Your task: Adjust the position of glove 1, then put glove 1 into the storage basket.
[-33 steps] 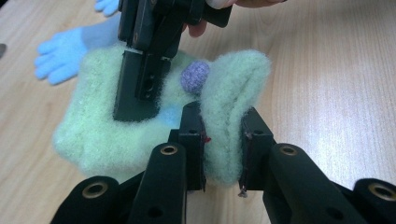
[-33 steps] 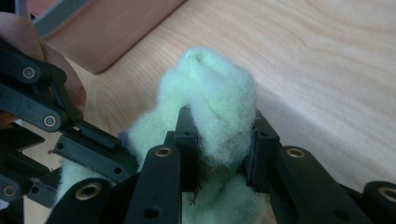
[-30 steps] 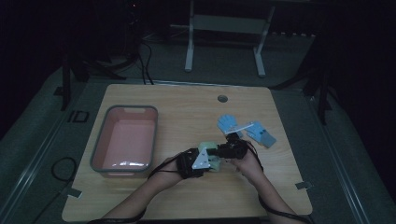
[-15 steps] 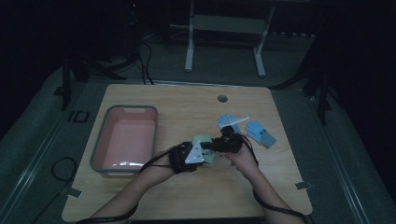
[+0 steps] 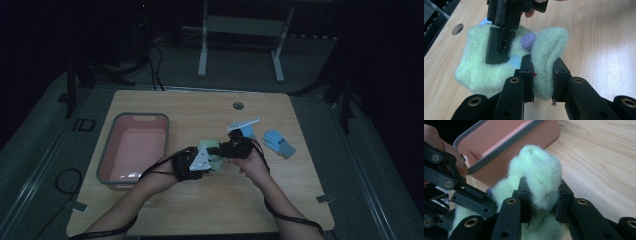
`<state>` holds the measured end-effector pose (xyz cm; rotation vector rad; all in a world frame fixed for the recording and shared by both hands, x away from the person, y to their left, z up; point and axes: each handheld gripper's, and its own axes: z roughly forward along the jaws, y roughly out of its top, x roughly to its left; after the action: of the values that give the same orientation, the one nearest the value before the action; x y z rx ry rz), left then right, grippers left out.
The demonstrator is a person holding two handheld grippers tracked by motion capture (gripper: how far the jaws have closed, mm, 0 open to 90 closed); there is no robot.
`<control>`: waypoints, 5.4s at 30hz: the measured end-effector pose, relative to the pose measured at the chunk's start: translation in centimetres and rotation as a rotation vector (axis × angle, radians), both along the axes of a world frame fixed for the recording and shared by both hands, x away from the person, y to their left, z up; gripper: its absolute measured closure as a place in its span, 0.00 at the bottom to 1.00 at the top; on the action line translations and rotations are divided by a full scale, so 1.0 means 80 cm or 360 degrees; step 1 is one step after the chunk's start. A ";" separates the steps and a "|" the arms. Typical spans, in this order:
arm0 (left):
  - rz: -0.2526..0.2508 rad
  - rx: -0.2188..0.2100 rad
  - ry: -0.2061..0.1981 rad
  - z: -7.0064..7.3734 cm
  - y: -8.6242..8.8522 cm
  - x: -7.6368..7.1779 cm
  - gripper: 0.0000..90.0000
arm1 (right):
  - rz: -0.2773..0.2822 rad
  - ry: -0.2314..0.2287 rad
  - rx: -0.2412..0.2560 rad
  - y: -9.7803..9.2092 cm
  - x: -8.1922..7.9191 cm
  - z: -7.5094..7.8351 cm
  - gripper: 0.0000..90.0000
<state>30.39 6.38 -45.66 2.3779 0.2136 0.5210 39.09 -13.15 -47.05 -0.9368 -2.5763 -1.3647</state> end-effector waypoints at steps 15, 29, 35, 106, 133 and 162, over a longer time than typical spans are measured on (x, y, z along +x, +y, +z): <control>0.0088 0.0027 -0.0027 0.017 0.051 -0.003 0.84 | 0.0063 -0.0030 -0.0007 0.060 0.009 0.020 0.79; 0.0171 0.0101 -0.0052 0.032 0.097 -0.013 0.84 | 0.0172 -0.0048 -0.0016 0.118 0.014 0.035 0.79; 0.0207 0.0099 -0.0040 0.034 0.122 -0.017 0.84 | 0.0194 -0.0051 -0.0005 0.146 0.012 0.036 0.79; 0.0556 0.0167 0.0338 -0.029 0.229 0.011 0.41 | 0.0157 0.0007 -0.0338 0.277 0.028 -0.009 0.19; 0.0524 -0.0004 0.0408 0.000 0.160 0.002 0.41 | 0.0133 -0.0082 -0.0222 0.168 0.010 0.018 0.16; 0.0453 -0.0151 0.0388 -0.009 0.062 -0.005 0.05 | -0.0082 -0.0129 -0.0208 0.007 0.006 -0.013 0.16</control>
<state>29.96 11.31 -46.34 2.3267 0.6789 0.3390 39.59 -12.60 -48.12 -0.9929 -2.7493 -1.2853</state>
